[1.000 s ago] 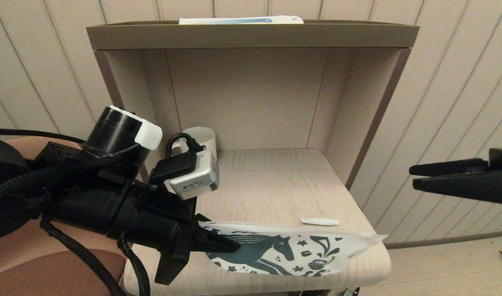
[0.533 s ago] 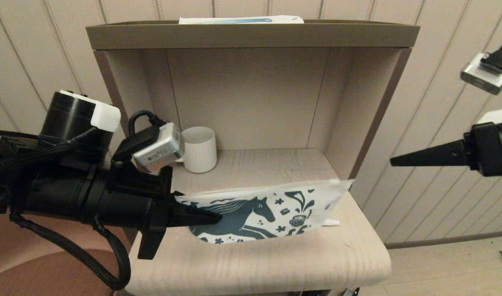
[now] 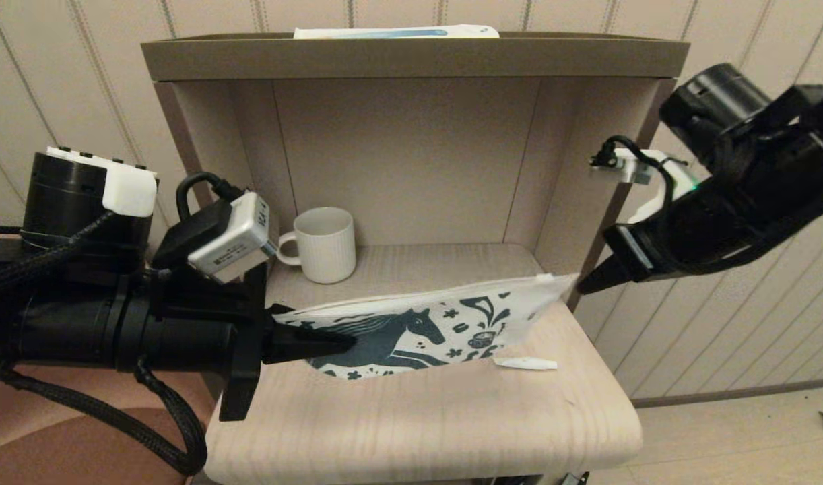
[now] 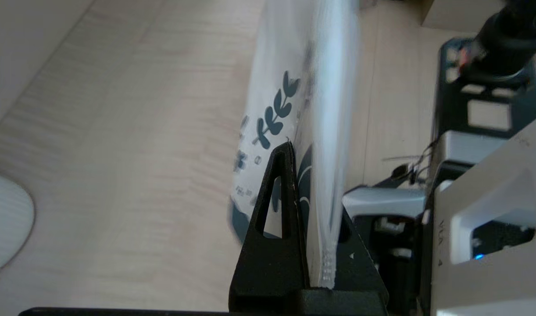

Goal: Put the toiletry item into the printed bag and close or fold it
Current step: Pick up the toothpaste

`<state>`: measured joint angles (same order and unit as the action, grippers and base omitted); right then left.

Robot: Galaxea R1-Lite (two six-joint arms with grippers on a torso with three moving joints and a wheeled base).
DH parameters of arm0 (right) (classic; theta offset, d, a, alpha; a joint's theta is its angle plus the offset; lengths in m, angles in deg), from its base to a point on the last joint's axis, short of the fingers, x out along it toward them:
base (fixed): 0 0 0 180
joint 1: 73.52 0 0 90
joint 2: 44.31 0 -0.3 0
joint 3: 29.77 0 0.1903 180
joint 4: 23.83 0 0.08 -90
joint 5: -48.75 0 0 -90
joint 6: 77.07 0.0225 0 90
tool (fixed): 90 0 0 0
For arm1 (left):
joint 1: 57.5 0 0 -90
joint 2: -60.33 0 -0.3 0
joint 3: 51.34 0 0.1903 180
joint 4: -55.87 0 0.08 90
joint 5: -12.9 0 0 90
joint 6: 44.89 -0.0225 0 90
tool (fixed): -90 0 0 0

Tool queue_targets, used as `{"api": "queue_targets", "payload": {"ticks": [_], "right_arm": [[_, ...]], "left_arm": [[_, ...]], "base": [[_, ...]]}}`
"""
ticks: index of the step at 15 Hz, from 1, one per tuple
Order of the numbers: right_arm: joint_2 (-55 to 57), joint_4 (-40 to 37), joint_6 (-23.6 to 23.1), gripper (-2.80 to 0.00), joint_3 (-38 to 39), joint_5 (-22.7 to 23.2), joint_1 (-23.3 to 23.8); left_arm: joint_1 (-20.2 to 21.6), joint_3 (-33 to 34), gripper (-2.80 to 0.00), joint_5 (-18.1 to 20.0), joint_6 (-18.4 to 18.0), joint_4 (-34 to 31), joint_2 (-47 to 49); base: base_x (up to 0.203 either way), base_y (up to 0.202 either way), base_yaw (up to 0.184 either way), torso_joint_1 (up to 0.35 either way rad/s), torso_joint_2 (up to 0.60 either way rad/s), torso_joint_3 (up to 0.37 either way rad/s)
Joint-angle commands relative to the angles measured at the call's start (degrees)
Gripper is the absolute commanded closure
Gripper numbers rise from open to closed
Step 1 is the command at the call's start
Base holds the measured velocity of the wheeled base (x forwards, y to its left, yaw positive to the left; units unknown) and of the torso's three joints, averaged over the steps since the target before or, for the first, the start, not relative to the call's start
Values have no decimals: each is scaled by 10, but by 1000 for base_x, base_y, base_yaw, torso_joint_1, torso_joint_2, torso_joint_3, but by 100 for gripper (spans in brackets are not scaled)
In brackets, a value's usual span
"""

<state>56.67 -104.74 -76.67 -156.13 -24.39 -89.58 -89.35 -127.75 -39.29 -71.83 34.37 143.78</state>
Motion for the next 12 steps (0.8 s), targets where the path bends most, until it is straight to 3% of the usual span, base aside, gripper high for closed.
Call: {"api": "queue_targets", "payload": {"ticks": [1, 2, 8, 12], "right_arm": [[51, -4, 0, 0, -10, -12, -9], [58, -4, -1, -280, -10, -28, -16], [75, -4, -11, -280, 19, -32, -56], [71, -4, -95, -280, 57, -44, -58]], "left_arm": [[0, 6, 0, -13, -15, 1, 12], [-1, 7, 0, -16, -22, 1, 15], [-1, 8, 0, -14, -23, 1, 18], [-1, 8, 0, -12, -23, 1, 18]], "base": [[0, 0, 0, 0, 0, 0], [0, 0, 0, 0, 0, 0], [0, 0, 0, 0, 0, 0], [0, 0, 0, 0, 0, 0]]}}
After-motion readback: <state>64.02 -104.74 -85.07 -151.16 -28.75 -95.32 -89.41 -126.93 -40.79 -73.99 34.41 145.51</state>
